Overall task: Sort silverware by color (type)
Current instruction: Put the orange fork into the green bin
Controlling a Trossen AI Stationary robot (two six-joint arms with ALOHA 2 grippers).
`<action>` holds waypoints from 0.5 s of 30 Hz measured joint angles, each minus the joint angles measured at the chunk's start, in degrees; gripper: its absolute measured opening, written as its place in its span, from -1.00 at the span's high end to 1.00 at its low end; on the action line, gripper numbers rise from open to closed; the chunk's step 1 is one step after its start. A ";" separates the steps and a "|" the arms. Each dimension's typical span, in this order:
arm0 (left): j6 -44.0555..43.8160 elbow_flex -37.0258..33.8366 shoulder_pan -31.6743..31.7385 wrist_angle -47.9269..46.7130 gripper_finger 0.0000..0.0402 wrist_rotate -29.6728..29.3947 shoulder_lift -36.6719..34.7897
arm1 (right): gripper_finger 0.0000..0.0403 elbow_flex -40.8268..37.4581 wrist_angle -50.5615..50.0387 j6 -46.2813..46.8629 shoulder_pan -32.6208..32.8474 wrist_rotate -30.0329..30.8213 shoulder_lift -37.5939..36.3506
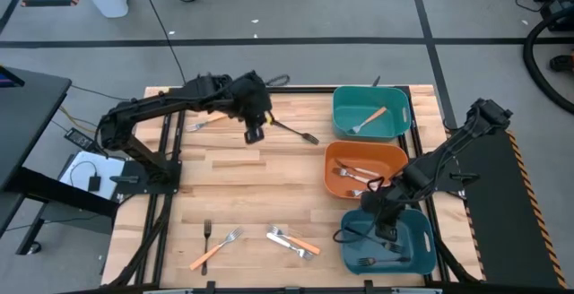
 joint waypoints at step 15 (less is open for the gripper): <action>2.91 -4.01 5.35 -9.19 0.42 -2.85 -0.02 | 0.45 0.00 15.56 20.04 0.22 12.06 -1.64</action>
